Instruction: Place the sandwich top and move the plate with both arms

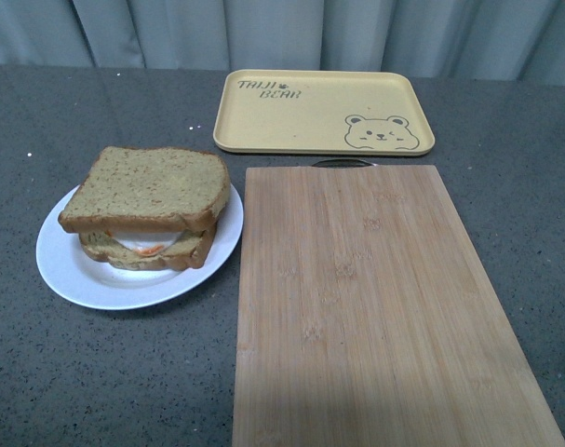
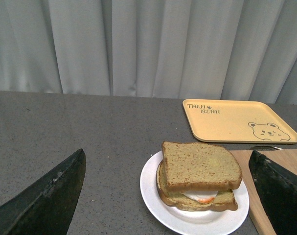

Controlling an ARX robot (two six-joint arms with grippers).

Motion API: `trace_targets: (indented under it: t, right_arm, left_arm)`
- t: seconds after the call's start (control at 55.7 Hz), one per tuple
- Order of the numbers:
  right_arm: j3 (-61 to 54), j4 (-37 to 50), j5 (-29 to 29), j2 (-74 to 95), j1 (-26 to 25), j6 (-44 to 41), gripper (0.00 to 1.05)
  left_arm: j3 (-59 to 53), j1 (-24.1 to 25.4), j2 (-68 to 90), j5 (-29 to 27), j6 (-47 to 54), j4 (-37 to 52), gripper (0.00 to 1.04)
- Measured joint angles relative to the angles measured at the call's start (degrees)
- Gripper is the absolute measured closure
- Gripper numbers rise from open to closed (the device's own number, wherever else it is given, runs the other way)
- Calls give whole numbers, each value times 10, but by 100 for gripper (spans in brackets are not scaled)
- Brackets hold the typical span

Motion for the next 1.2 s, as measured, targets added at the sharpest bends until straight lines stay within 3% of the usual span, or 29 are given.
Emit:
trace_targets:
  t: [0.09,0.144,0.251,0.683,1.204]
  right_arm:
    - [-11,-37,-10,-48,-11,0,104]
    - [-17,-62,-52,-78,-38,0,104]
    - [-24,-101,-57,-125,-59,0,104]
    - [-30,-259,-60,-301,-61,0,104]
    - [-30,-368,-60,-413,-61,0,104]
  left_arm:
    - [0,0,0,0,0,0,7]
    - [0,0,0,0,0,0,7]
    - [0,0,0,0,0,0,7]
    - [0,0,0,0,0,0,7]
    - [0,0,0,0,0,0,7]
